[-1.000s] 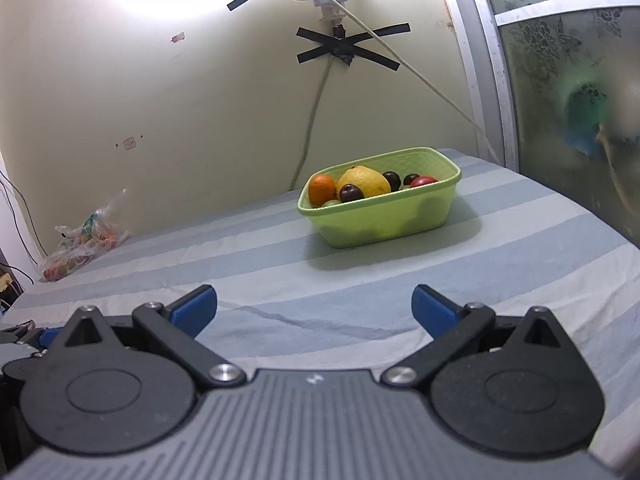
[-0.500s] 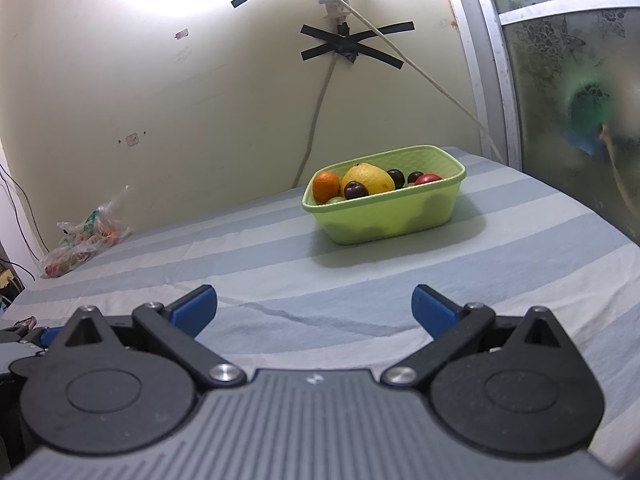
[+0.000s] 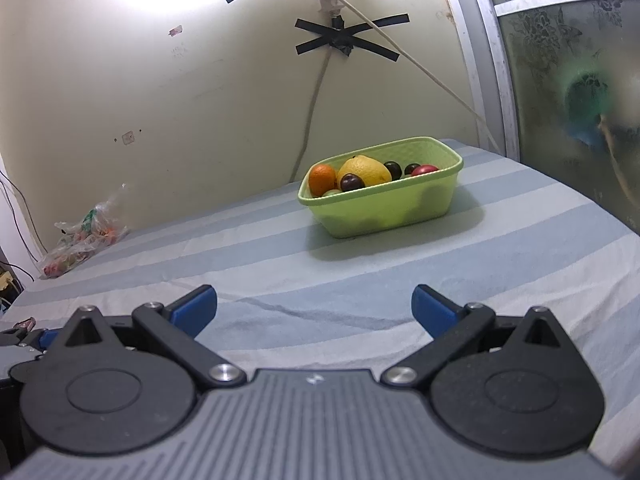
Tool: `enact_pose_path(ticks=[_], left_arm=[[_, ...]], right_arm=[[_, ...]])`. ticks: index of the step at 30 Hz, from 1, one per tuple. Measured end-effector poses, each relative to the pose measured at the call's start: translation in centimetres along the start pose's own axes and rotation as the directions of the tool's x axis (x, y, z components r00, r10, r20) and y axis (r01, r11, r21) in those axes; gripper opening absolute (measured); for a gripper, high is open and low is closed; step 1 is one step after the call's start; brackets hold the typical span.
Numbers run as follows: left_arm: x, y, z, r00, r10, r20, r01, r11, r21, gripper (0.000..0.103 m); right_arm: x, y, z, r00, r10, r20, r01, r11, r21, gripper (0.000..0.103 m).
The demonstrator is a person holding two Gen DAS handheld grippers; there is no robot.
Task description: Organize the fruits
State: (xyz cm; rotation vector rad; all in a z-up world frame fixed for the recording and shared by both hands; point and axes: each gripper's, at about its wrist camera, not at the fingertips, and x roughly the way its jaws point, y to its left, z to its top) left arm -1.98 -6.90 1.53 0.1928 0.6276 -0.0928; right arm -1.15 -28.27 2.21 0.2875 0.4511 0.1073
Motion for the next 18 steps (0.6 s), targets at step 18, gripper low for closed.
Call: enact_pose_path(ticks=[18], left_arm=[[0.29, -0.04, 0.06, 0.999, 0.034, -0.018, -0.034, 0.999, 0.003, 0.103]], right_arm=[[0.02, -0.19, 0.23, 1.0, -0.027, 0.006, 0.027, 1.0, 0.015, 0.103]])
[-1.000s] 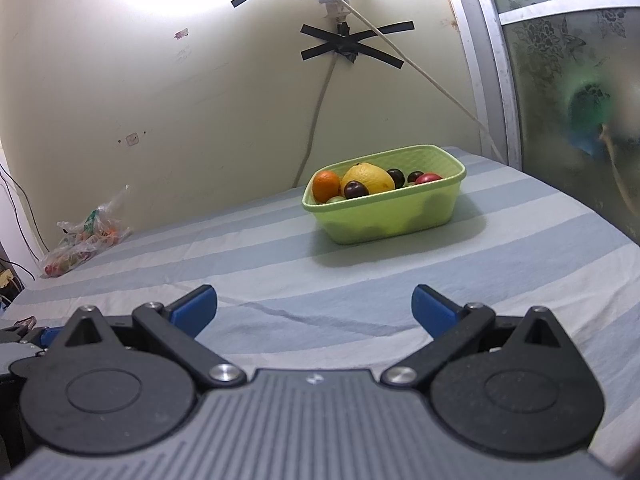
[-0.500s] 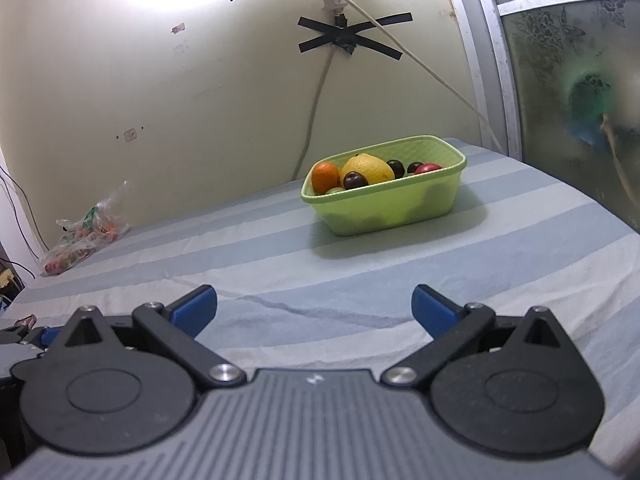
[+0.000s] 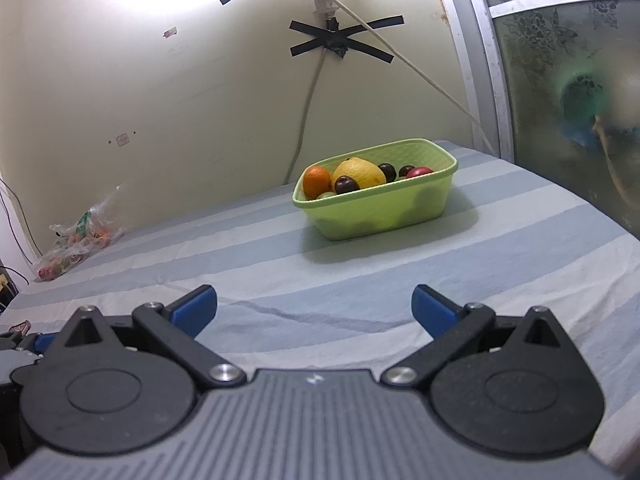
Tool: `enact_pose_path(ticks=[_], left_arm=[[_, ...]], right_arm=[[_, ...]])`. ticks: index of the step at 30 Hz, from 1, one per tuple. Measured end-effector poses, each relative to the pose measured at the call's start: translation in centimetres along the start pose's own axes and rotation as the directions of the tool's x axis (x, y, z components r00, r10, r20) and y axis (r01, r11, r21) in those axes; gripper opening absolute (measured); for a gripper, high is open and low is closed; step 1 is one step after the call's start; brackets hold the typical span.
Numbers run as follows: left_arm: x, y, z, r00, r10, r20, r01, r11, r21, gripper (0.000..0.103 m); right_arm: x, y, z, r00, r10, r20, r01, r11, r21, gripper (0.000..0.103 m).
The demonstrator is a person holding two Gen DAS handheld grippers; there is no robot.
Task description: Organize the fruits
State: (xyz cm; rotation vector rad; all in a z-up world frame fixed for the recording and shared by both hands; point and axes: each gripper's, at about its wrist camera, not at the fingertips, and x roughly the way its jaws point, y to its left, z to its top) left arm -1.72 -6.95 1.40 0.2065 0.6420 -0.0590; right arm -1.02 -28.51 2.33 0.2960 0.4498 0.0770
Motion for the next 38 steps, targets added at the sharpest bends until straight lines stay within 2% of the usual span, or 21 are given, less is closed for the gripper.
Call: enact_pose_path(ticks=[28, 38], left_arm=[[0.54, 0.12, 0.04, 0.999, -0.02, -0.044, 0.019, 1.0, -0.017, 0.103], [0.13, 0.06, -0.05, 0.998, -0.054, -0.019, 0.054, 0.999, -0.002, 0.103]], right_arm=[[0.29, 0.59, 0.08, 1.0, -0.013, -0.001, 0.013, 1.0, -0.003, 0.103], [0.22, 0.91, -0.08, 1.0, -0.015, 0.001, 0.015, 1.0, -0.011, 0.103]])
